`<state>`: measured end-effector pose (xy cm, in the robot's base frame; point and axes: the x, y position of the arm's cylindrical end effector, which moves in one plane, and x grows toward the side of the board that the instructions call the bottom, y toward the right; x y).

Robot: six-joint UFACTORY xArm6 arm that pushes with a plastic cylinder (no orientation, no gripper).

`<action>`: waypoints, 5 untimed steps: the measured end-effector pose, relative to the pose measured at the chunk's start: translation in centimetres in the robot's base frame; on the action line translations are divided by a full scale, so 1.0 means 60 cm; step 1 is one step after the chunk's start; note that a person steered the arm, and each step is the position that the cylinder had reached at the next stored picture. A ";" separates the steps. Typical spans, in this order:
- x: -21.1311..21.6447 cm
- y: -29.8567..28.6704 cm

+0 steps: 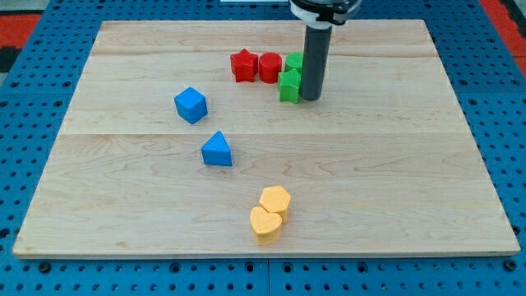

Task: Point at the blue triangle

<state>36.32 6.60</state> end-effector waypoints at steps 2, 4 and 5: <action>-0.031 -0.012; 0.013 -0.014; 0.073 -0.015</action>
<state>40.69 5.68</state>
